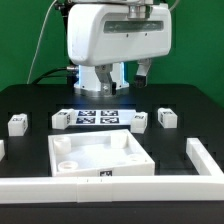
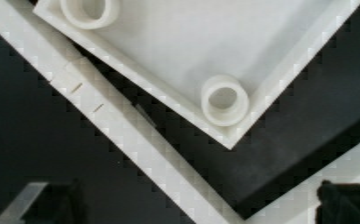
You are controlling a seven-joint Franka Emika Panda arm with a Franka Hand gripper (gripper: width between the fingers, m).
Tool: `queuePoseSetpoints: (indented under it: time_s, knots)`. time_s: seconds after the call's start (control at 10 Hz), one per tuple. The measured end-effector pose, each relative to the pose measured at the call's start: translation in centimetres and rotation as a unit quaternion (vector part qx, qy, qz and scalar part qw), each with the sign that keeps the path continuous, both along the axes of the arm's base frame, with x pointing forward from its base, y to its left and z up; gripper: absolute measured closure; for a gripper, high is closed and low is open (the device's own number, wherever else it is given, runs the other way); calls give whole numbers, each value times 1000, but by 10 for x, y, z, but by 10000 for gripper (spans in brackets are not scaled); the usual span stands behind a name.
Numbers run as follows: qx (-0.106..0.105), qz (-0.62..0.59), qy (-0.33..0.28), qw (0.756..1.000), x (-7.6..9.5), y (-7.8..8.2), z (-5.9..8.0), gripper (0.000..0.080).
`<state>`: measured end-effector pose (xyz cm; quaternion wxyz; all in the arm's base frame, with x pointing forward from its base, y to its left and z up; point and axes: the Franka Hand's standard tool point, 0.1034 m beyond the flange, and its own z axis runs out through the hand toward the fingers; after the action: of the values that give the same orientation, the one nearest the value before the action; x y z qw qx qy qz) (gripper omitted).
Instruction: Assemble one leg
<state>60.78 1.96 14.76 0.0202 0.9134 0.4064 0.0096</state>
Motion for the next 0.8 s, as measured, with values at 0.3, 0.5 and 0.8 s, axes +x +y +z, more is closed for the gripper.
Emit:
queuePoseSetpoints:
  time_s: [0.3, 0.5, 0.8]
  knots:
    - [0, 0, 0, 1000, 0, 1, 0, 150]
    - [0, 0, 1, 1000, -1, 1, -1, 150]
    - [0, 0, 1, 1000, -1, 1, -1, 150]
